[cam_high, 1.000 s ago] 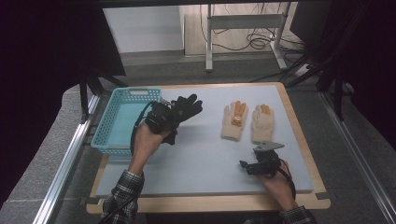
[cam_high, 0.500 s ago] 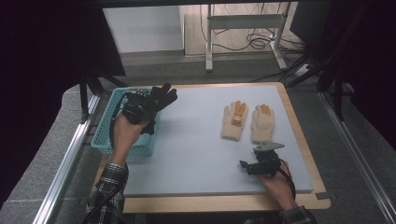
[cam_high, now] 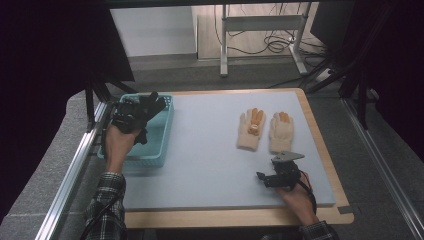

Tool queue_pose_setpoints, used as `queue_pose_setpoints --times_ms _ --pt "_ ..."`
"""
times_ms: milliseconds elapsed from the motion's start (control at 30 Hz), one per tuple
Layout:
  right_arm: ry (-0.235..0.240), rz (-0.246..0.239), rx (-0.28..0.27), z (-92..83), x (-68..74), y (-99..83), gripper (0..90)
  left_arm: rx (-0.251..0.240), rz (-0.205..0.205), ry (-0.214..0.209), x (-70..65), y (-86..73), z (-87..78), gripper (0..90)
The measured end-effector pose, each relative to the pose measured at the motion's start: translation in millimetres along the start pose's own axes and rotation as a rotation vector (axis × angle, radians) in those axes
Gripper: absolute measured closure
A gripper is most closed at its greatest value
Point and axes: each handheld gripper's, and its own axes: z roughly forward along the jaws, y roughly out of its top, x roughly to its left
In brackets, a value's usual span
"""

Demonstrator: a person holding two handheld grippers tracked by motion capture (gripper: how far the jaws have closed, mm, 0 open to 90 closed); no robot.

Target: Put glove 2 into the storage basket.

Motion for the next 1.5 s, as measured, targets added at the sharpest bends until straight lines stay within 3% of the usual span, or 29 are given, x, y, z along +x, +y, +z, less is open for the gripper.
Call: queue_pose_setpoints --times_ms 267,433,600,733,800,967,1267,1400,1500 --pt "0.0 0.0 -0.001 0.0 0.1 0.0 19.5 0.11 -0.046 0.092 23.5 -3.8 30.7 60.7" --pt "0.0 0.0 -0.001 0.1 0.0 0.0 19.5 0.168 -0.04 0.14 29.0 -2.8 50.5 60.1" --pt "0.0 0.0 -0.001 0.0 0.0 0.0 19.5 0.229 -0.01 0.22 32.1 -0.1 65.9 58.8" --pt "0.0 0.0 -0.001 0.0 0.0 0.0 19.5 0.25 -0.002 0.232 34.5 -2.0 73.4 55.6" --pt "0.0 0.0 -0.001 0.0 0.0 0.0 19.5 0.249 0.001 0.232 36.3 -3.6 75.6 48.4" --pt "0.0 0.0 -0.001 0.1 0.0 0.0 19.4 0.254 -0.023 0.131 41.3 -2.6 70.0 22.9" --pt "0.0 0.0 -0.001 0.1 0.0 0.0 19.5 0.151 -0.046 0.006 39.6 3.0 43.9 8.0" --pt "0.0 0.0 -0.001 0.0 0.0 0.0 19.5 0.09 -0.06 -0.078 36.2 3.9 36.5 5.0" --pt "0.0 0.0 -0.001 0.1 0.0 0.0 19.5 0.06 -0.042 -0.121 30.8 3.8 32.9 4.1"
